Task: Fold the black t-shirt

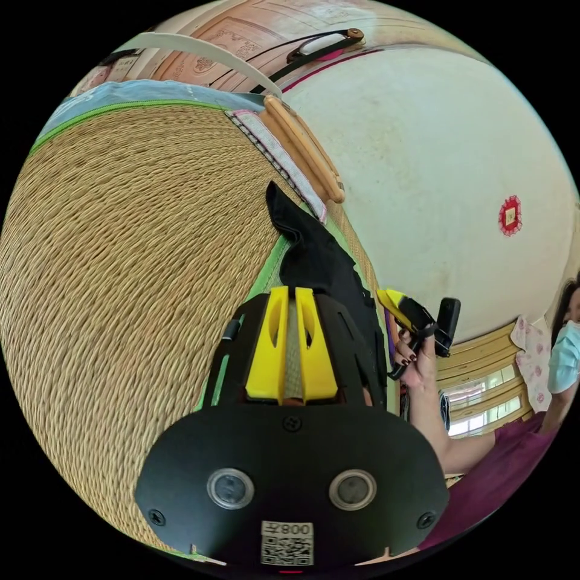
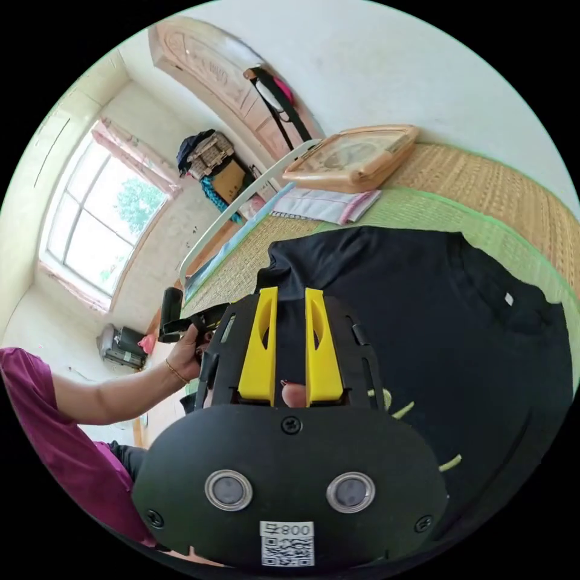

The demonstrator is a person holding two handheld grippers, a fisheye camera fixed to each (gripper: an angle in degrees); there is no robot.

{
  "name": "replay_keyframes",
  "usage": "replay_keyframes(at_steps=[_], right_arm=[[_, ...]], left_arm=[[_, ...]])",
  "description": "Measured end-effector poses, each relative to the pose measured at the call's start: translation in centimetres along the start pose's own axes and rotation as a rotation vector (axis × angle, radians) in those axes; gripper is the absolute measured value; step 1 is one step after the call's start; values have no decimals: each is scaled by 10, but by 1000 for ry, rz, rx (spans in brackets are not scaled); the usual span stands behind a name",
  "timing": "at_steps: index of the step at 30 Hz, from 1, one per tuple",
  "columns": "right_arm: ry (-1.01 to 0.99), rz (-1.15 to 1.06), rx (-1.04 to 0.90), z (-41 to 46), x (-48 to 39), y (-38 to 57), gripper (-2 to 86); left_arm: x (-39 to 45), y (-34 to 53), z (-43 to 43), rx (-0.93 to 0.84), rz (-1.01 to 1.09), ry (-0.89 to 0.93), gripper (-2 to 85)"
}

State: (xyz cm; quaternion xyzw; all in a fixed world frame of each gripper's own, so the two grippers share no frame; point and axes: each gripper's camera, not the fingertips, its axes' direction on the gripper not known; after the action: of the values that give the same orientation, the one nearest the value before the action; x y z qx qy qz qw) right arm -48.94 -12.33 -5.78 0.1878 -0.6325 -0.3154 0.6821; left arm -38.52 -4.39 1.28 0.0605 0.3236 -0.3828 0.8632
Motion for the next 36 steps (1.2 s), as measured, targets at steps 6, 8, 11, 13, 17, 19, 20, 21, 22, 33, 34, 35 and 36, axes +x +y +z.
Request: replay_keyframes(at_steps=[6,8,11,13,17,19,20,21,22,33,34,35,36], right_arm=[[118,-174,-97,110,-74,-93,88],[159,-213,-124,141,-93,-111,90],[248,-254,-166,187,-113,-130,91],[279,-253,-210,212,-117,-137,90],[348,-223,-203,234,-118,-146,66],[352,-218,-201,235,-115,-150,51],[348,-210,-202,235,-111,-153,36],[336,-194,-208,234,-106,-157,25],[323,-185,-210,232,-102,-159,20],[-9,19,-38,123,-2,-160,5],[-32,30,-19,114,5,-158,5],[-87,52,13,96,21,-153,5],[-137,77,46,77,40,-147,5]], left_arm=[[-1,-2,-25,25,-19,62,20],[-1,-3,-32,32,-31,93,19],[5,-3,-39,33,-27,96,19],[9,-3,-42,32,-25,99,19],[20,0,-46,33,-24,103,19],[25,1,-46,29,-24,107,19],[28,2,-46,29,-24,106,19],[30,3,-46,29,-24,105,19],[34,5,-45,29,-25,105,19],[113,24,-25,-18,90,12,20],[136,26,-24,-24,155,0,21],[163,27,-22,-33,235,-15,21],[177,28,-21,-39,279,-27,21]])
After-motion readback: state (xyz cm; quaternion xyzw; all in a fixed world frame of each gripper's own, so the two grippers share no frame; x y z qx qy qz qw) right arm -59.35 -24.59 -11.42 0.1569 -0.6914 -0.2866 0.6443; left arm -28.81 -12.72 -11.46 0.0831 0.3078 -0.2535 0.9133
